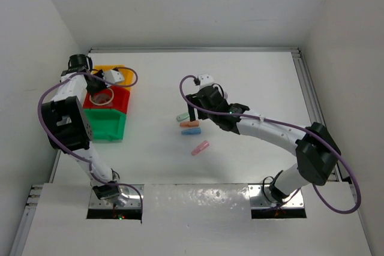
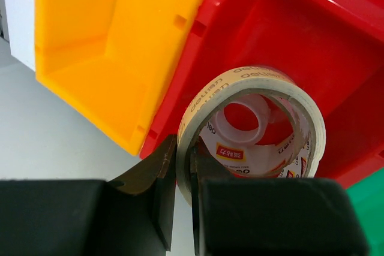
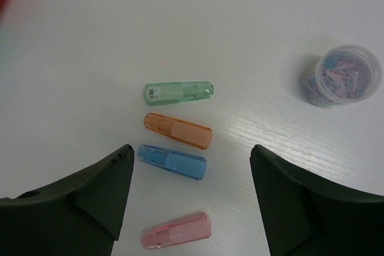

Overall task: Sort the stationery into containers
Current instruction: Place the stationery in the storage box, then pick up the stationery from the center of the board.

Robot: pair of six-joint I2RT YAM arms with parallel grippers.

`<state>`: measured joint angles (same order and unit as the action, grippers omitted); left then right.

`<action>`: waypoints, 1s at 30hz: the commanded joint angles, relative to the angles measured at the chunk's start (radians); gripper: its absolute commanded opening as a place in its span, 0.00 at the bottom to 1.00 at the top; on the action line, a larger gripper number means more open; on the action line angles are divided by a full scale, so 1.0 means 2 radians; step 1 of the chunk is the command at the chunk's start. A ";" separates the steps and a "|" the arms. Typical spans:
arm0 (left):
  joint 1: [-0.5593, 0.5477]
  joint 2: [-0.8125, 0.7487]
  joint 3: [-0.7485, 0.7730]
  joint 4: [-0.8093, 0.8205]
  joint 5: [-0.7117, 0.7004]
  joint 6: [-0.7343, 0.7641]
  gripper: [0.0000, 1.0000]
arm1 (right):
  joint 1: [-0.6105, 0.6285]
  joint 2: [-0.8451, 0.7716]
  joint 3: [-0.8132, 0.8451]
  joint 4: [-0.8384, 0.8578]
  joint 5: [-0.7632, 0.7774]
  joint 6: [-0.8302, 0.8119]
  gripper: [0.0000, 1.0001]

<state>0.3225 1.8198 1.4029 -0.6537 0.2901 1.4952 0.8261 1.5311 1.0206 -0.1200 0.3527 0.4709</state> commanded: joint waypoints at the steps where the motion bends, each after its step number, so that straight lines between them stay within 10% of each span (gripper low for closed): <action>1: 0.002 0.000 -0.010 0.015 0.011 0.032 0.00 | -0.003 -0.001 0.000 0.002 0.006 0.001 0.77; 10: 0.002 0.014 0.012 0.047 -0.016 -0.040 0.56 | -0.005 0.001 0.004 -0.010 0.007 -0.002 0.77; 22: 0.001 -0.036 0.038 0.051 0.053 -0.132 0.74 | -0.034 -0.033 -0.003 -0.053 -0.024 0.011 0.83; 30: -0.012 -0.049 0.090 0.038 0.136 -0.309 0.68 | -0.090 -0.078 -0.055 -0.067 -0.040 0.046 0.83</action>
<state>0.3138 1.7775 1.5124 -0.5884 0.4465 1.0855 0.6827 1.4204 0.9337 -0.2436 0.2939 0.5186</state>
